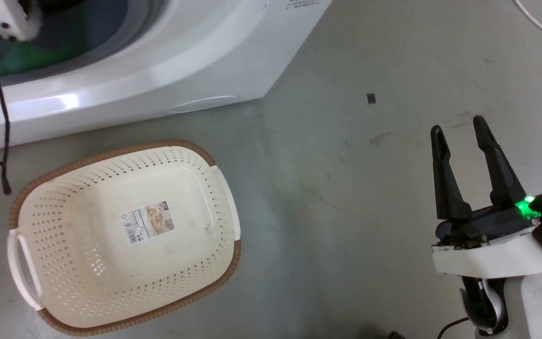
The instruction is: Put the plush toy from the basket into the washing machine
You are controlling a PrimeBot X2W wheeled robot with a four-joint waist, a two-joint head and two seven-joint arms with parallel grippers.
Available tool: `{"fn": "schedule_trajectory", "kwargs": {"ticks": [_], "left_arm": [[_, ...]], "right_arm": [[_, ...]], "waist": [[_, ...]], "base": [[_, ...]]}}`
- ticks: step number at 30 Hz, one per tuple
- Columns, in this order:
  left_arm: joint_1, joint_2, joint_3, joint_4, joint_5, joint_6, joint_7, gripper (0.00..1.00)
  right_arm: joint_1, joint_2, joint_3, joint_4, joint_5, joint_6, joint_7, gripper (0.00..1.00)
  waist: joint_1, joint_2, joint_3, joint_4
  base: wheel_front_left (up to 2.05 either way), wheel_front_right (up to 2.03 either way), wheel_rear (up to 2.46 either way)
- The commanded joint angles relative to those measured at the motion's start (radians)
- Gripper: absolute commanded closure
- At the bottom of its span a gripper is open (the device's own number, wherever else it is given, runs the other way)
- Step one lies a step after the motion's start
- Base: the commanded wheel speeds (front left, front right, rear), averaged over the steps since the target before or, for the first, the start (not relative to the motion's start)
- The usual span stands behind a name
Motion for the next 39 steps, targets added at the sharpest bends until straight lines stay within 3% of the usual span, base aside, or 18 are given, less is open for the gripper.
{"fn": "schedule_trajectory", "kwargs": {"ticks": [1, 13, 27, 39], "left_arm": [[0.018, -0.001, -0.005, 0.014, -0.005, -0.004, -0.005, 0.00], [0.222, -0.089, -0.056, -0.039, -0.121, -0.004, -0.122, 0.00], [0.862, -0.249, 0.110, -0.621, -0.139, 0.087, -0.124, 0.00], [1.198, -0.335, 0.141, -0.857, -0.053, 0.122, -0.124, 0.00]], "right_arm": [[-0.011, 0.001, -0.002, 0.001, -0.003, -0.001, -0.004, 0.00], [0.028, 0.001, -0.040, 0.017, -0.051, -0.001, -0.004, 0.00], [0.164, 0.001, -0.057, 0.046, -0.107, -0.001, -0.004, 0.00], [0.233, 0.001, -0.053, 0.068, -0.109, -0.001, -0.004, 0.00]], "waist": [[-0.0001, -0.0001, -0.013, 0.011], [-0.0001, -0.0001, -0.220, 0.110], [-0.0001, -0.0001, -0.471, 0.238], [-0.0001, -0.0001, -0.553, 0.295]], "base": [[0.00, 0.00, 0.00], [0.00, 0.00, 0.00], [0.00, 0.00, 0.00], [0.00, 0.00, 0.00]]}}
